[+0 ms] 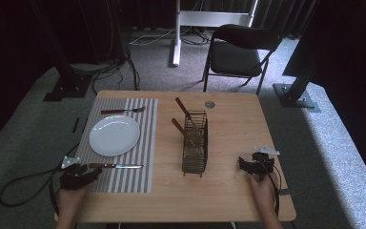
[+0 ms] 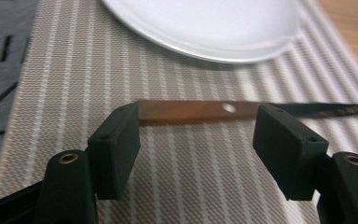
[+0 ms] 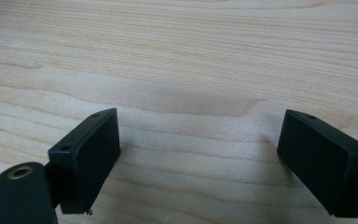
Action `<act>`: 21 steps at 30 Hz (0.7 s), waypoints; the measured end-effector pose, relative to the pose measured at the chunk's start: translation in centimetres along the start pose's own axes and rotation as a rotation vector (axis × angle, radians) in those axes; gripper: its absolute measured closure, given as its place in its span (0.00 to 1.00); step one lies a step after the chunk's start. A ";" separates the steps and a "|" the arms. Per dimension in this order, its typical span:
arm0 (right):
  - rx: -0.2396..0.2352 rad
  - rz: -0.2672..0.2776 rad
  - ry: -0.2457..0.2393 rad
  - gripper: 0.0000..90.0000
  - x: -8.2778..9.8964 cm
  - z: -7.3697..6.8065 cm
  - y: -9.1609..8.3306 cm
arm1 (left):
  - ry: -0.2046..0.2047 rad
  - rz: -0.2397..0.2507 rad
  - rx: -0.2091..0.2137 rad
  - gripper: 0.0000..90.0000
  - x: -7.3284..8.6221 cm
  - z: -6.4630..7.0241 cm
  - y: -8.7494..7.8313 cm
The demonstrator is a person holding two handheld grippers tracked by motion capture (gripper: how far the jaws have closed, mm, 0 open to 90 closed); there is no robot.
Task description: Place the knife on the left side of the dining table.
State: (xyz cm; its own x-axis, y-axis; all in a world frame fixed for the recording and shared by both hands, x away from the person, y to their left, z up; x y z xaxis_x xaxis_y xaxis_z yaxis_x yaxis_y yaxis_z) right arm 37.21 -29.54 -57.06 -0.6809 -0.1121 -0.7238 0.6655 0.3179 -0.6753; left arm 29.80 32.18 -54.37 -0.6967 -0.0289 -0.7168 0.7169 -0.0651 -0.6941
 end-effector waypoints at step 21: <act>0.000 0.000 0.000 0.14 0.0 0.0 0.0 | 0.092 -0.016 -0.132 0.00 2.8 0.0 -0.6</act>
State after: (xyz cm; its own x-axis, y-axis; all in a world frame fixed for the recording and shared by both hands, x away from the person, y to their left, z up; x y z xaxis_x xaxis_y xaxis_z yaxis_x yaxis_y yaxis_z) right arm 37.22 -29.54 -57.06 -0.6808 -0.1119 -0.7239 0.6656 0.3181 -0.6751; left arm 27.45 32.18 -55.93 -0.7072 0.0629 -0.7043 0.7071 0.0669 -0.7040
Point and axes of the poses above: each handheld gripper's, and its own axes: y roughly forward along the jaws, x roughly out of its underside, z roughly to its right, the point moved 3 cm from there along y, roughly forward along the jaws, and after that the axes turned 11 degrees about -x, right-handed, at the moved point
